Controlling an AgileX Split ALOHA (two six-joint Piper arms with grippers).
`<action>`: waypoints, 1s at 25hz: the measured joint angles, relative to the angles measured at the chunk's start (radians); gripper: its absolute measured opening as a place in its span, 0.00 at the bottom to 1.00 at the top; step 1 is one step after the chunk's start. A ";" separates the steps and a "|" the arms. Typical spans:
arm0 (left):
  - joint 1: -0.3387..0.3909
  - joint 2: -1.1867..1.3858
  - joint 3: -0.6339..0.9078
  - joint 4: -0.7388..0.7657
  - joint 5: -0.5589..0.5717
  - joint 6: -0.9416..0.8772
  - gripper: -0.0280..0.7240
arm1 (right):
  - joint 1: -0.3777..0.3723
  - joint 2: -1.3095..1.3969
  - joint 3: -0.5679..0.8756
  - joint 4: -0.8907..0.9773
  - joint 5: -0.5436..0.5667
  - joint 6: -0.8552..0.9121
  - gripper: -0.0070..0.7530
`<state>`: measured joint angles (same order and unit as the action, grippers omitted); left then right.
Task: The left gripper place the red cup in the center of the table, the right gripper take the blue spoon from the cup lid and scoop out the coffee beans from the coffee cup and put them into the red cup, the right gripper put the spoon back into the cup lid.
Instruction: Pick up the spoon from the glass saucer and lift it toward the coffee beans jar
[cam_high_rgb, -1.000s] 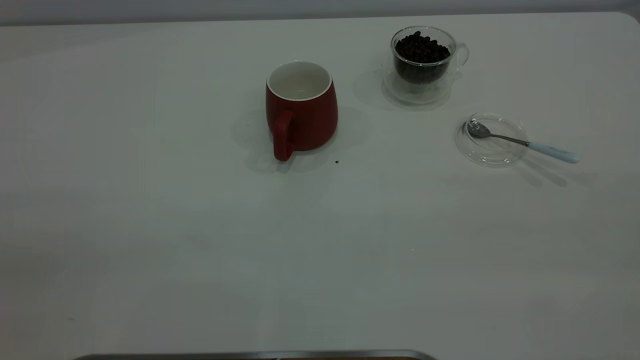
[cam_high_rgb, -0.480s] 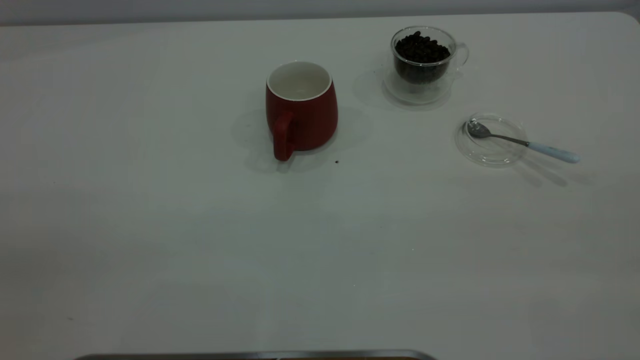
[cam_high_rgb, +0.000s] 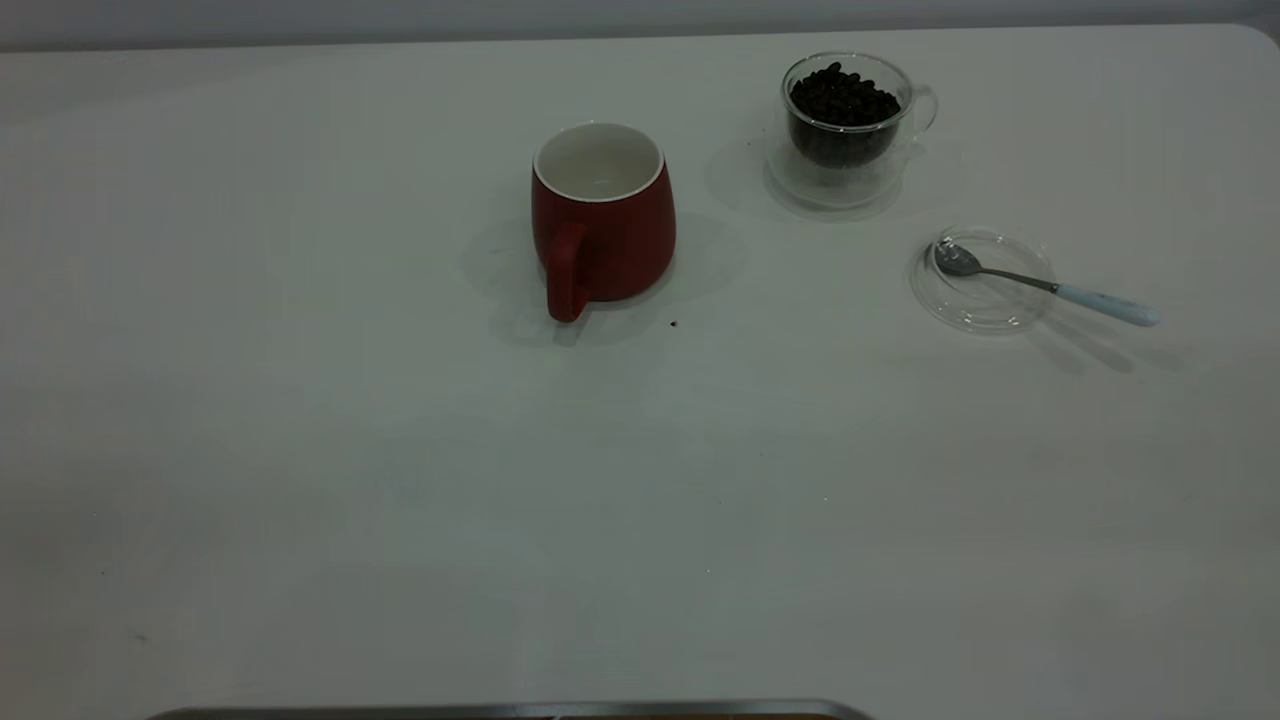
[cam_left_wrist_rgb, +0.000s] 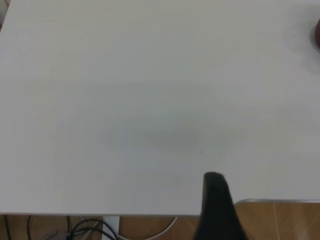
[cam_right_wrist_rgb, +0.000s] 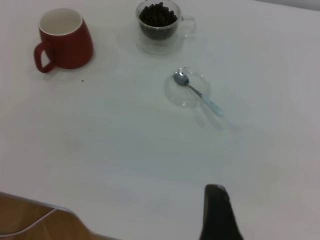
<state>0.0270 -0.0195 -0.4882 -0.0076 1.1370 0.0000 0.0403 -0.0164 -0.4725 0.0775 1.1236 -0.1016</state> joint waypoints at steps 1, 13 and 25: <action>0.000 0.000 0.000 0.000 0.000 0.000 0.80 | 0.000 0.000 0.000 0.007 -0.001 0.002 0.71; 0.000 0.000 0.000 0.000 0.000 0.000 0.80 | 0.000 0.466 -0.117 0.192 -0.275 0.057 0.71; 0.000 0.000 0.000 0.000 0.000 0.000 0.80 | 0.000 1.133 -0.174 0.624 -0.605 -0.197 0.72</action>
<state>0.0270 -0.0195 -0.4882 -0.0076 1.1370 0.0000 0.0403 1.1162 -0.6464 0.7016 0.5183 -0.2984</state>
